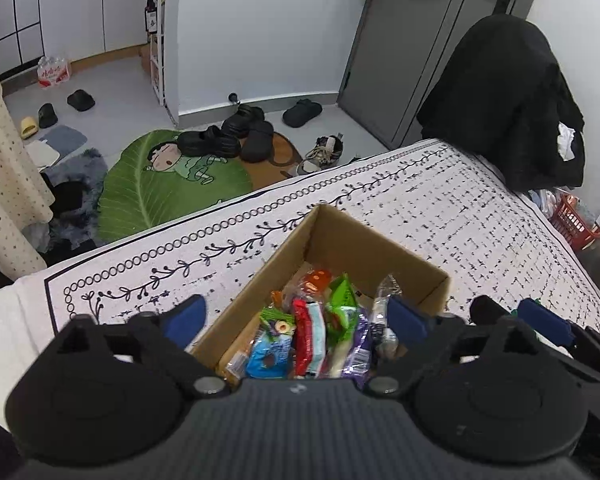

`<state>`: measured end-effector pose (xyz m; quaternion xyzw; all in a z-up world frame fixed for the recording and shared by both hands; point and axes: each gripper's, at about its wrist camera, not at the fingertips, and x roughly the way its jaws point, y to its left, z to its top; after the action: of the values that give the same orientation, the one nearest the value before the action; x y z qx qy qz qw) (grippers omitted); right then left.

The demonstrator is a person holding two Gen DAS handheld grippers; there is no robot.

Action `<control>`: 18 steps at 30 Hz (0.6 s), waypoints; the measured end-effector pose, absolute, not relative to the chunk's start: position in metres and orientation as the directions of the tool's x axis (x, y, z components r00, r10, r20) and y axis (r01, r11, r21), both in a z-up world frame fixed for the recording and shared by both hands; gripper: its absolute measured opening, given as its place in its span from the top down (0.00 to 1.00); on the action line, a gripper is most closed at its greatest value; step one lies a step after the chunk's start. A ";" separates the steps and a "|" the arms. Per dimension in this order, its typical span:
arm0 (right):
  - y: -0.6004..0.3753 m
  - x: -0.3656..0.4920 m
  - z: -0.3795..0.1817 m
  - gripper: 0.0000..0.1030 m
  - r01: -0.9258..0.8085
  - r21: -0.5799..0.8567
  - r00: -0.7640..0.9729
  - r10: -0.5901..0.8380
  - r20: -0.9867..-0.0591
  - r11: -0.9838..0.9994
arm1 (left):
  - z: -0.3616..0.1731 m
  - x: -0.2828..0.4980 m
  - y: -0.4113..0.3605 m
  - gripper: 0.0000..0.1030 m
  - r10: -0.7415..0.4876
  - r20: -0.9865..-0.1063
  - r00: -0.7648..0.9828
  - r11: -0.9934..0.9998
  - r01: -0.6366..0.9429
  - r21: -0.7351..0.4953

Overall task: Organize snacks
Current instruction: 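Open left tool releasing the red wrapper while right tool releases the green candy packet into the box, then move both open tools from the box toward the last two packets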

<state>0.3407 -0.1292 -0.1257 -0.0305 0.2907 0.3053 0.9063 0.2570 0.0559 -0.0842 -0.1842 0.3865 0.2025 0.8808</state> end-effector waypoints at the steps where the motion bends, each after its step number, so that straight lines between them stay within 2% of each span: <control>1: -0.135 0.342 -0.125 0.39 -0.564 0.125 0.646 0.530 -0.549 0.816 | -0.083 0.257 0.054 0.01 0.217 -0.751 0.624 0.852 -0.497 -0.167; 10: -0.182 0.351 -0.126 0.23 -0.506 0.125 0.671 0.480 -0.564 0.854 | -0.081 0.268 0.018 0.00 0.204 -0.738 0.643 0.883 -0.446 -0.145; 18: -0.225 0.357 -0.129 0.20 -0.445 0.129 0.700 0.434 -0.568 0.886 | -0.084 0.283 -0.023 0.00 0.151 -0.753 0.640 0.913 -0.382 -0.141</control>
<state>0.3570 -0.2246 -0.1285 -0.0088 0.3056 0.2382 0.9219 0.2833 -0.0234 -0.0842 -0.1451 0.3971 0.1491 0.8939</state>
